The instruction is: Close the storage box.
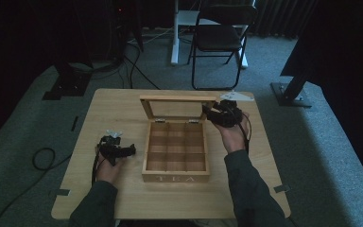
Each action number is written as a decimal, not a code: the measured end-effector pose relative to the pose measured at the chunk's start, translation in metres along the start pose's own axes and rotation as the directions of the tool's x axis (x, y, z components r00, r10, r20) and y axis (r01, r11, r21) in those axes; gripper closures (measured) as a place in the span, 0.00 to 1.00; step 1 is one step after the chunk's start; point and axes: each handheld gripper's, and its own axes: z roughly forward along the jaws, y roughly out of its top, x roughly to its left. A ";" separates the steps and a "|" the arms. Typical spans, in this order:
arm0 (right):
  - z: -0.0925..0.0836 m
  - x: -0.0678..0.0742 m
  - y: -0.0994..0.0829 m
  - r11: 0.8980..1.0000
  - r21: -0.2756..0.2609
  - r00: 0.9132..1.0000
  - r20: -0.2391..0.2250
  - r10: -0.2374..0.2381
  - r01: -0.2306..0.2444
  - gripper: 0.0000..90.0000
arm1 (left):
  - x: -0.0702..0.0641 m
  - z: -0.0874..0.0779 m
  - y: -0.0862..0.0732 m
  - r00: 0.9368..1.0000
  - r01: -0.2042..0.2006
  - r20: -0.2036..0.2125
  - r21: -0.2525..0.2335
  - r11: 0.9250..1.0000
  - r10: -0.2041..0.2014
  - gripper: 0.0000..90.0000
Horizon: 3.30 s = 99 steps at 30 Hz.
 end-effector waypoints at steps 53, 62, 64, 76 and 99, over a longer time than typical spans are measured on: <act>-0.032 0.022 -0.031 1.000 0.008 0.999 -0.034 0.022 -0.022 0.51 | 0.000 0.000 0.000 1.000 0.001 -0.001 -0.003 1.000 -0.001 0.02; -0.033 0.024 -0.039 1.000 0.013 0.999 -0.037 0.022 -0.021 0.50 | 0.000 0.000 0.000 1.000 0.001 0.000 -0.002 1.000 -0.001 0.02; -0.033 0.024 -0.041 1.000 0.013 0.999 -0.039 0.023 -0.022 0.50 | 0.000 0.000 0.000 1.000 0.001 0.000 -0.002 1.000 -0.001 0.02; -0.037 0.029 -0.052 1.000 0.015 0.999 -0.030 0.014 -0.013 0.50 | 0.000 0.000 0.000 1.000 0.001 0.000 -0.002 1.000 -0.001 0.02; -0.046 0.037 -0.073 1.000 0.023 1.000 -0.025 -0.012 0.013 0.49 | 0.000 0.000 0.000 1.000 0.000 0.000 0.001 1.000 0.000 0.02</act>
